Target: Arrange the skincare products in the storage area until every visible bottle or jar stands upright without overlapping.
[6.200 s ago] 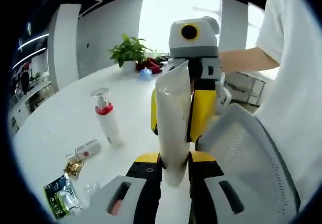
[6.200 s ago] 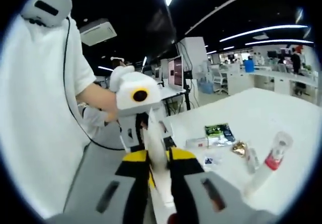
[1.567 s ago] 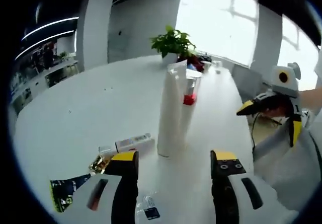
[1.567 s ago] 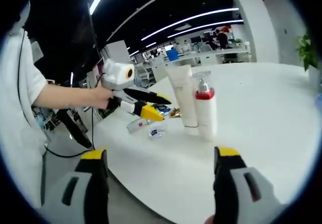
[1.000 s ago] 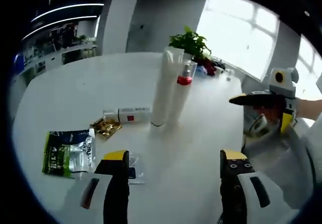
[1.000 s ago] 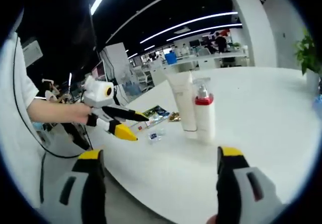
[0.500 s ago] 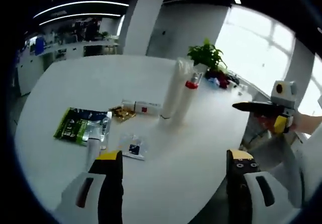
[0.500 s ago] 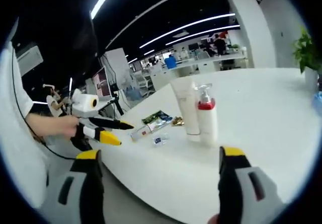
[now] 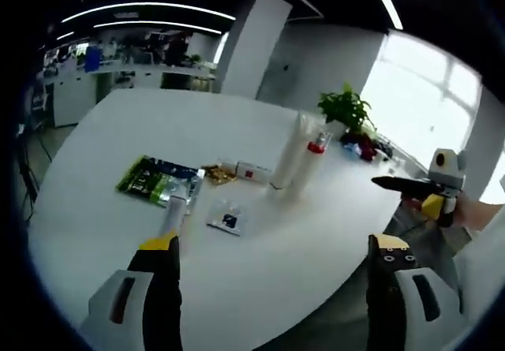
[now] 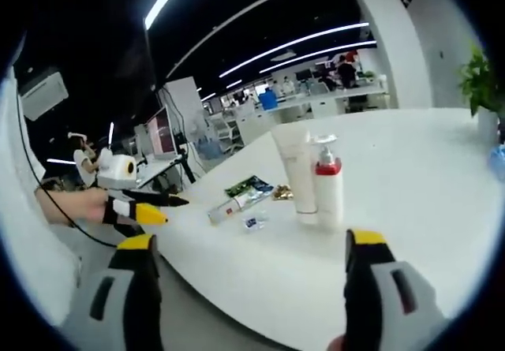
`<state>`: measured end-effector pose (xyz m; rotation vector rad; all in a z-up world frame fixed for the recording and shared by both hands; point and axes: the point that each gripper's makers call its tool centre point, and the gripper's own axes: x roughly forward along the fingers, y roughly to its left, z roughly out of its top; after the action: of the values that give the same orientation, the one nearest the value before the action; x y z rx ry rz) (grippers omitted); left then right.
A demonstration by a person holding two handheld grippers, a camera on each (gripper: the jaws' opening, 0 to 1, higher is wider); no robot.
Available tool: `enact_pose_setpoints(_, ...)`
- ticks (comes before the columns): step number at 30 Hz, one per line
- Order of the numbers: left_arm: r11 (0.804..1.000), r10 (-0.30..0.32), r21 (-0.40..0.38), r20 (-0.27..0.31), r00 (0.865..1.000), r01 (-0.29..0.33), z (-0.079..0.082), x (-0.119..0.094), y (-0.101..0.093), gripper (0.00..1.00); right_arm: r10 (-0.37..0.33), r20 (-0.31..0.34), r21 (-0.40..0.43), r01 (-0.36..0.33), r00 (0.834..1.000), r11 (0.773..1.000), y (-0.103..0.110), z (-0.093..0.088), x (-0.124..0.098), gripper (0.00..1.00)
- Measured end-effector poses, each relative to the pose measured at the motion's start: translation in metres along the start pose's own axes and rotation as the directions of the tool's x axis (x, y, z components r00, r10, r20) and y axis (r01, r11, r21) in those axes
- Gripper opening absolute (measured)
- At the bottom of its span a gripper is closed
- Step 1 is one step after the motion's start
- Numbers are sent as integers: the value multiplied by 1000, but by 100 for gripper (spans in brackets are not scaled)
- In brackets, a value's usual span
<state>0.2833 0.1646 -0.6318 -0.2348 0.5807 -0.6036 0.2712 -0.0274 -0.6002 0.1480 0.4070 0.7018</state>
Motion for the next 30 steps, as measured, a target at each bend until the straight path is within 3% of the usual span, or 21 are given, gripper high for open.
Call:
enact_pose_setpoints(12, 992, 90, 94, -25, 996, -87, -10, -14, 10, 97, -46, -4, -35, 46, 999, 998, -2, -9, -3, 100)
enact_pose_setpoints(26, 987, 141, 77, -35, 989, -138, -12, -14, 22, 97, -63, -19, -48, 62, 998, 997, -7, -13, -2, 98)
enact_pose_setpoints(30, 977, 206, 65, -76, 975, -202, -17, -10, 36, 94, -78, -18, -44, 77, 997, 996, -10, -13, -2, 96)
